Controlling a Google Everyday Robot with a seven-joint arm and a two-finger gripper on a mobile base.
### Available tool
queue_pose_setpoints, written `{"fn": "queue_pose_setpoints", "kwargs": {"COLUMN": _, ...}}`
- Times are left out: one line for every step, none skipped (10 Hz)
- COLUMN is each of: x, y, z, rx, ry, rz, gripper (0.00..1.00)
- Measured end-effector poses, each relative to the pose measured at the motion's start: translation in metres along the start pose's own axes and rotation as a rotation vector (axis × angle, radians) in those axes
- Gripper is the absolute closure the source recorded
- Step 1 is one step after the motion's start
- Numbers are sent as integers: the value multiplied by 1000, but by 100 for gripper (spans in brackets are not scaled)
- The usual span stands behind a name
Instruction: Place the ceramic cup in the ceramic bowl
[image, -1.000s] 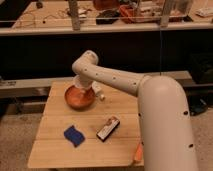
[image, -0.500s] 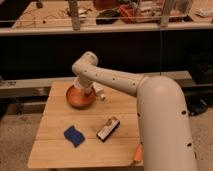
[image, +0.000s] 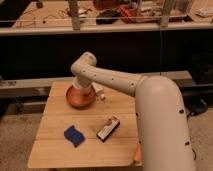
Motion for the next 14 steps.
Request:
{"fn": "queue_pose_setpoints", "kwargs": {"x": 1, "y": 0, "z": 0, "rx": 0, "ry": 2, "rz": 1, "gripper": 99}}
{"fn": "queue_pose_setpoints", "kwargs": {"x": 1, "y": 0, "z": 2, "rx": -1, "ry": 3, "rz": -1, "gripper": 99}}
{"fn": "queue_pose_setpoints", "kwargs": {"x": 0, "y": -1, "z": 2, "rx": -1, "ry": 4, "rz": -2, "gripper": 99}}
{"fn": "queue_pose_setpoints", "kwargs": {"x": -3, "y": -3, "z": 3, "rx": -1, "ry": 4, "rz": -7, "gripper": 99}}
{"fn": "queue_pose_setpoints", "kwargs": {"x": -3, "y": -2, "z": 3, "rx": -1, "ry": 5, "rz": -8, "gripper": 99}}
{"fn": "queue_pose_setpoints", "kwargs": {"x": -2, "y": -2, "z": 4, "rx": -1, "ry": 5, "rz": -8, "gripper": 99}}
{"fn": "queue_pose_setpoints", "kwargs": {"x": -1, "y": -2, "z": 4, "rx": -2, "ry": 7, "rz": -7, "gripper": 99}}
{"fn": "queue_pose_setpoints", "kwargs": {"x": -1, "y": -2, "z": 4, "rx": -3, "ry": 8, "rz": -6, "gripper": 99}}
{"fn": "queue_pose_setpoints", "kwargs": {"x": -1, "y": -2, "z": 5, "rx": -5, "ry": 9, "rz": -7, "gripper": 99}}
{"fn": "queue_pose_setpoints", "kwargs": {"x": -2, "y": -3, "z": 5, "rx": -6, "ry": 11, "rz": -8, "gripper": 99}}
{"fn": "queue_pose_setpoints", "kwargs": {"x": -3, "y": -4, "z": 5, "rx": -6, "ry": 12, "rz": -9, "gripper": 99}}
{"fn": "queue_pose_setpoints", "kwargs": {"x": -2, "y": -4, "z": 6, "rx": -6, "ry": 14, "rz": -9, "gripper": 99}}
{"fn": "queue_pose_setpoints", "kwargs": {"x": -1, "y": -3, "z": 6, "rx": -8, "ry": 16, "rz": -9, "gripper": 99}}
{"fn": "queue_pose_setpoints", "kwargs": {"x": -1, "y": -3, "z": 7, "rx": -10, "ry": 17, "rz": -9, "gripper": 99}}
